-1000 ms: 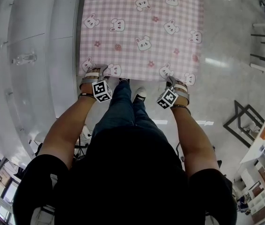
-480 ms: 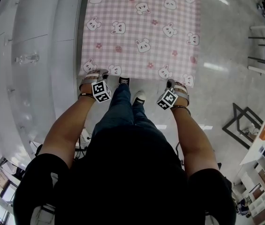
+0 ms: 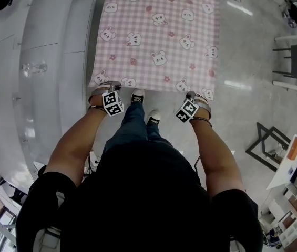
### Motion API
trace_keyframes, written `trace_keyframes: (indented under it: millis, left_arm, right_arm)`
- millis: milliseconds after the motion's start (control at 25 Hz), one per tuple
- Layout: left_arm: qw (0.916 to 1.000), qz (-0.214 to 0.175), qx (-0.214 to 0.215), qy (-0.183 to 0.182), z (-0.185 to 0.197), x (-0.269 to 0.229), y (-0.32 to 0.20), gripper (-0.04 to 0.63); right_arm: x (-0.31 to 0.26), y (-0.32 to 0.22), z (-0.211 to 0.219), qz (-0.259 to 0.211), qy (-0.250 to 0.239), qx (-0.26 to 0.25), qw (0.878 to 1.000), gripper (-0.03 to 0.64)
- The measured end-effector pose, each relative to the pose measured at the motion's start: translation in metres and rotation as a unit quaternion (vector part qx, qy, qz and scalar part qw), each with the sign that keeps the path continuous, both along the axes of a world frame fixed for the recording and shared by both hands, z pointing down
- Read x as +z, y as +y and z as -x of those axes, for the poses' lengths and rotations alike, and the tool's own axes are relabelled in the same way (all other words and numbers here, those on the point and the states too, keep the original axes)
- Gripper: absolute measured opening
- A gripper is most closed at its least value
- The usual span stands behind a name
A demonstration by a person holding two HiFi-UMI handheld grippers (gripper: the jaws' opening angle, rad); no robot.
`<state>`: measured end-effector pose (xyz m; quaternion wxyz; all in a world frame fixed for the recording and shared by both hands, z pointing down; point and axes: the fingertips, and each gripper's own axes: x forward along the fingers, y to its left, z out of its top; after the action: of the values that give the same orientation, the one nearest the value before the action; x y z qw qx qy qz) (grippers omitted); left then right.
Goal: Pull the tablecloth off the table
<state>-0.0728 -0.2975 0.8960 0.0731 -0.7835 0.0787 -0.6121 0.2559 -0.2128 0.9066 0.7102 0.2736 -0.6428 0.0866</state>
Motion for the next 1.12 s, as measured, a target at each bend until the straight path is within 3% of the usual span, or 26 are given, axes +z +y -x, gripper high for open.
trace_keyframes:
  millis: [760, 1120]
  left_arm:
    - [0.9992, -0.03, -0.013, 0.024, -0.003, -0.072, -0.003, 0.002]
    - [0.9953, -0.077, -0.027, 0.053, -0.007, -0.135, -0.019, 0.002]
  right_arm:
    - [-0.068, -0.002, -0.003, -0.046, -0.019, -0.011, 0.999, 0.029]
    - [-0.128, -0.017, -0.007, -0.113, -0.023, 0.003, 0.993, 0.029]
